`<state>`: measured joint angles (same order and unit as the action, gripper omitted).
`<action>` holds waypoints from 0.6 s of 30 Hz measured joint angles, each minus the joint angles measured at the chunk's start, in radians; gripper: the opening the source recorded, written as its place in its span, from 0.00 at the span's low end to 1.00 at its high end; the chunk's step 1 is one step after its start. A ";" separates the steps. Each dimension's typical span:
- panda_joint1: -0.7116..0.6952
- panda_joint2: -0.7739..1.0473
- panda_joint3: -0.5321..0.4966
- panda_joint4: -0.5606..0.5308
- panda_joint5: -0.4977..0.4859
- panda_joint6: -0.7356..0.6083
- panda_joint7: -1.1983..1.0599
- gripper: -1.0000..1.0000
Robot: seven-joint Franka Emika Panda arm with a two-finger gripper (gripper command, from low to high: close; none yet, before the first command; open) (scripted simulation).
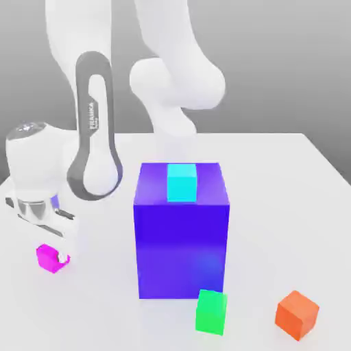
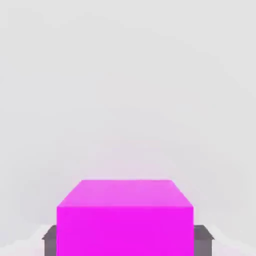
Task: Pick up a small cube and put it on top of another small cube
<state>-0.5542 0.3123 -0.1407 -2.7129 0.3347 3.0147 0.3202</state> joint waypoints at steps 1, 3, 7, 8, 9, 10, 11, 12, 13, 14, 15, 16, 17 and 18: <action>-0.015 0.014 0.017 0.003 0.009 0.012 -0.007 0.00; 0.013 -0.019 -0.017 -0.005 -0.018 -0.015 0.014 0.00; 0.083 -0.153 -0.122 -0.037 -0.167 -0.115 0.126 0.00; 0.088 -0.191 -0.137 -0.045 -0.210 -0.142 0.158 0.00; 0.102 -0.212 -0.135 -0.036 -0.249 -0.157 0.165 0.00; 0.127 -0.223 -0.125 -0.017 -0.285 -0.165 0.155 0.00; 0.155 -0.229 -0.108 0.005 -0.316 -0.168 0.135 0.00; 0.184 -0.234 -0.093 0.026 -0.340 -0.171 0.104 0.00; 0.209 -0.238 -0.076 0.046 -0.358 -0.173 0.065 0.00; 0.233 -0.242 -0.060 0.065 -0.373 -0.176 0.024 0.00; 0.257 -0.246 -0.044 0.084 -0.388 -0.178 -0.018 0.00; 0.280 -0.249 -0.029 0.103 -0.403 -0.180 -0.061 0.00; 0.304 -0.253 -0.014 0.122 -0.417 -0.182 -0.104 0.00; 0.327 -0.256 0.001 0.141 -0.432 -0.184 -0.147 0.00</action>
<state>-0.2273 0.0563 -0.1401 -2.5715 -0.0969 2.8310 0.1735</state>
